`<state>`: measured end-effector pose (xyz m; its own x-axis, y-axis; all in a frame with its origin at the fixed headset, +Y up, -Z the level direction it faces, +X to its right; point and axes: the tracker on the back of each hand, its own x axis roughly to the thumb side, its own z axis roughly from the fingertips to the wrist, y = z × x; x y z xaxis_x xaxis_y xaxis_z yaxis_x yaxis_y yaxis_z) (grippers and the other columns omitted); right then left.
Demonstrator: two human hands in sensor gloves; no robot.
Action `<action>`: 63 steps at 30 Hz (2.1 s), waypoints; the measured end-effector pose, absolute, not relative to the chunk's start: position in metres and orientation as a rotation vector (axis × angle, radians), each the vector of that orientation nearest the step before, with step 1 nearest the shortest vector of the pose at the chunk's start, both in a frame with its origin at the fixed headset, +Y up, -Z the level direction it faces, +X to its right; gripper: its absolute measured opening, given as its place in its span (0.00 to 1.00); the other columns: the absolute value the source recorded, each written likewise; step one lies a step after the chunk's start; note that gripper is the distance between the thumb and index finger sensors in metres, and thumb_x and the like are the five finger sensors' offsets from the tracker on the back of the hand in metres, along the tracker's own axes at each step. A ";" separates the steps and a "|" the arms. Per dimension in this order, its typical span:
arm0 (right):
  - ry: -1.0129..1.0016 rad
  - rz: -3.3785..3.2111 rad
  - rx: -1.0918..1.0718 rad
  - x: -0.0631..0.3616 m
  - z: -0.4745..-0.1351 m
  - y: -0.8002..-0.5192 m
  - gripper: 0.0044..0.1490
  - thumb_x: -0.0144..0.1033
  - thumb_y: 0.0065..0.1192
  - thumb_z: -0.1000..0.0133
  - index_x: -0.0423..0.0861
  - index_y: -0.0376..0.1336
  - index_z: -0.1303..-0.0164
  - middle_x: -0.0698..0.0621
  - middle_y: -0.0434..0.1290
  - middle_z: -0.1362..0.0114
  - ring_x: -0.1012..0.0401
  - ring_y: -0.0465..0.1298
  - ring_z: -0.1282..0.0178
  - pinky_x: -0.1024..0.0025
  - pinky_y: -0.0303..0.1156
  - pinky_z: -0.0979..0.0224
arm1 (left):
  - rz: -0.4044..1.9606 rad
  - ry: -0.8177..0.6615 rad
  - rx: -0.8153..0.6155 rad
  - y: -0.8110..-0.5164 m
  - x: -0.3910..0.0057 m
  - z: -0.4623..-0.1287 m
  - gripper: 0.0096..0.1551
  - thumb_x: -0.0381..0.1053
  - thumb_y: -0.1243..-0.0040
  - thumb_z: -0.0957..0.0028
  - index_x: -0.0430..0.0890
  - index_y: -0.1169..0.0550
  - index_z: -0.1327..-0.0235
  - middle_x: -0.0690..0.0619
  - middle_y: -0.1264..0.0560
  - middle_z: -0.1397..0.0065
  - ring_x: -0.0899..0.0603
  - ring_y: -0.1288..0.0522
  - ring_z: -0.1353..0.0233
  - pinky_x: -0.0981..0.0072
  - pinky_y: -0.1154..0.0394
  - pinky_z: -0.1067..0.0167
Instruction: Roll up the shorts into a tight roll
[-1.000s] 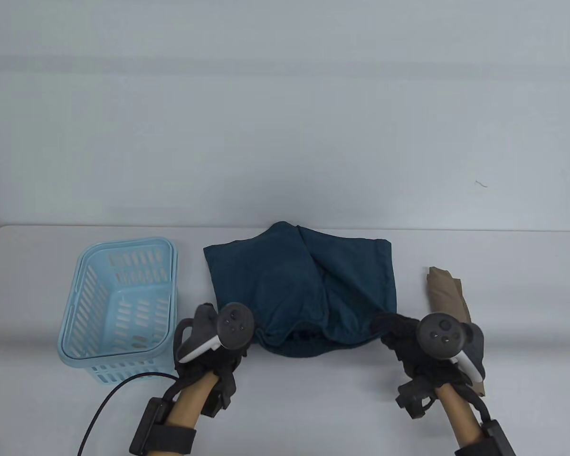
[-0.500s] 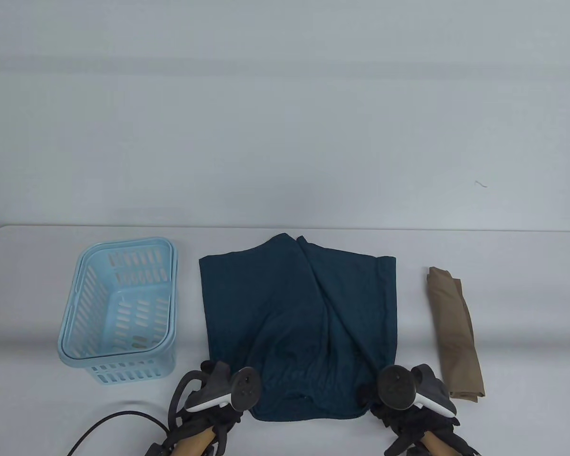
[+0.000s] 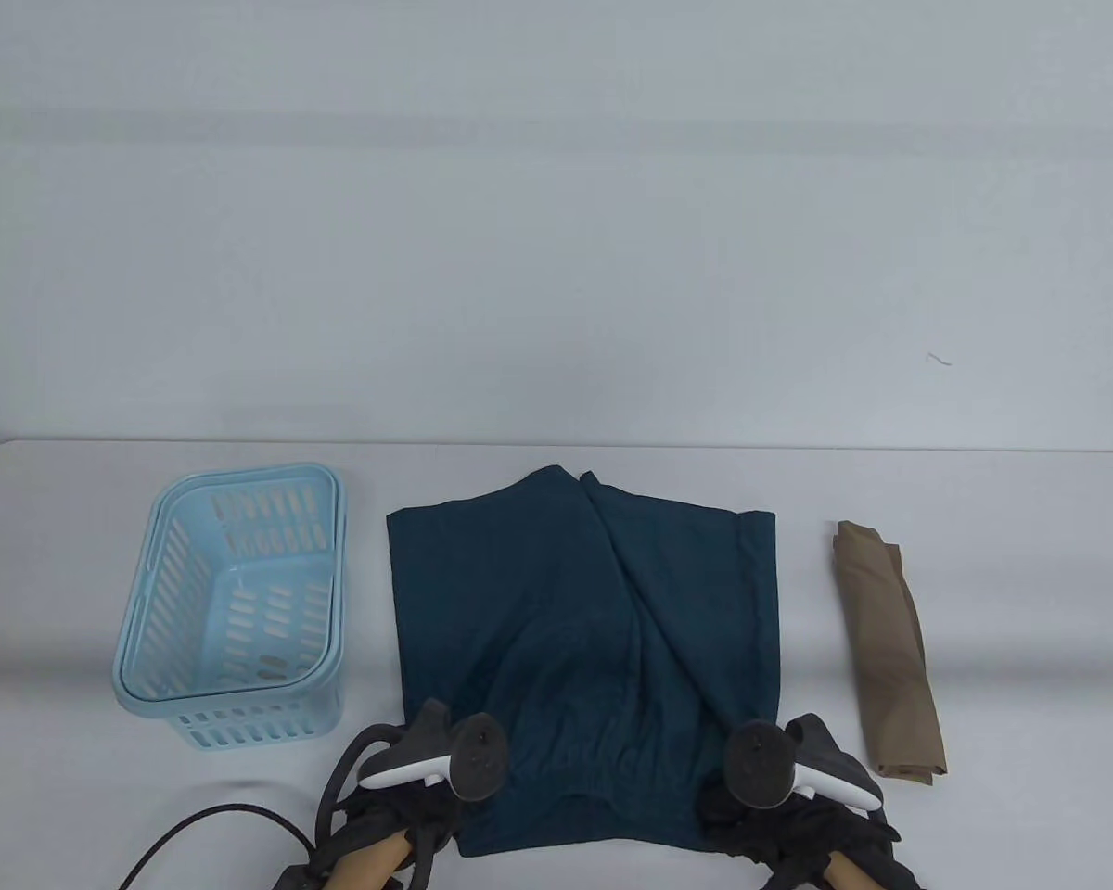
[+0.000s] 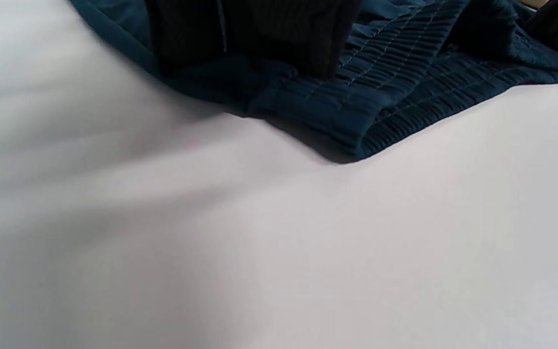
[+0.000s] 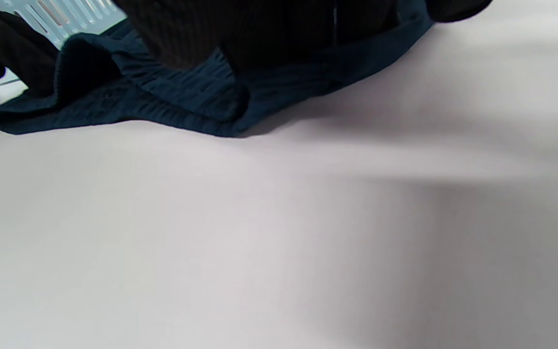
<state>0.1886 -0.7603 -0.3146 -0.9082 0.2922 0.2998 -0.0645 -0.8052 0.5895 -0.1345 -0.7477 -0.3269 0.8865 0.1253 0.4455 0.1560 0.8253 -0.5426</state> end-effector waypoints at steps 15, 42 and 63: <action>0.672 2.761 0.531 0.184 -0.308 -0.743 0.32 0.43 0.52 0.42 0.45 0.63 0.29 0.45 0.60 0.17 0.43 0.60 0.18 0.36 0.52 0.22 | 0.136 -0.505 -0.570 -0.715 -0.128 -0.350 0.24 0.38 0.51 0.40 0.45 0.26 0.30 0.40 0.31 0.21 0.29 0.32 0.22 0.26 0.54 0.30; 0.774 2.539 0.700 0.092 -0.299 -0.777 0.43 0.44 0.49 0.40 0.45 0.41 0.17 0.43 0.39 0.12 0.41 0.43 0.13 0.36 0.43 0.20 | 0.256 -0.383 -0.608 -0.755 -0.005 -0.500 0.30 0.41 0.52 0.39 0.48 0.37 0.21 0.41 0.50 0.13 0.27 0.50 0.15 0.24 0.62 0.31; 0.722 2.660 0.625 0.091 -0.297 -0.786 0.38 0.48 0.44 0.41 0.47 0.50 0.20 0.46 0.46 0.15 0.47 0.44 0.16 0.38 0.42 0.21 | 0.133 -0.404 -0.622 -0.781 -0.009 -0.491 0.32 0.40 0.53 0.38 0.53 0.47 0.23 0.48 0.59 0.15 0.34 0.60 0.17 0.25 0.62 0.31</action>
<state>0.0913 -0.7858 -0.2965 -0.8554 0.4019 0.3267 -0.1815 -0.8234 0.5377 -0.0093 -0.7806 -0.4913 0.9138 0.2410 0.3271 -0.0014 0.8070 -0.5906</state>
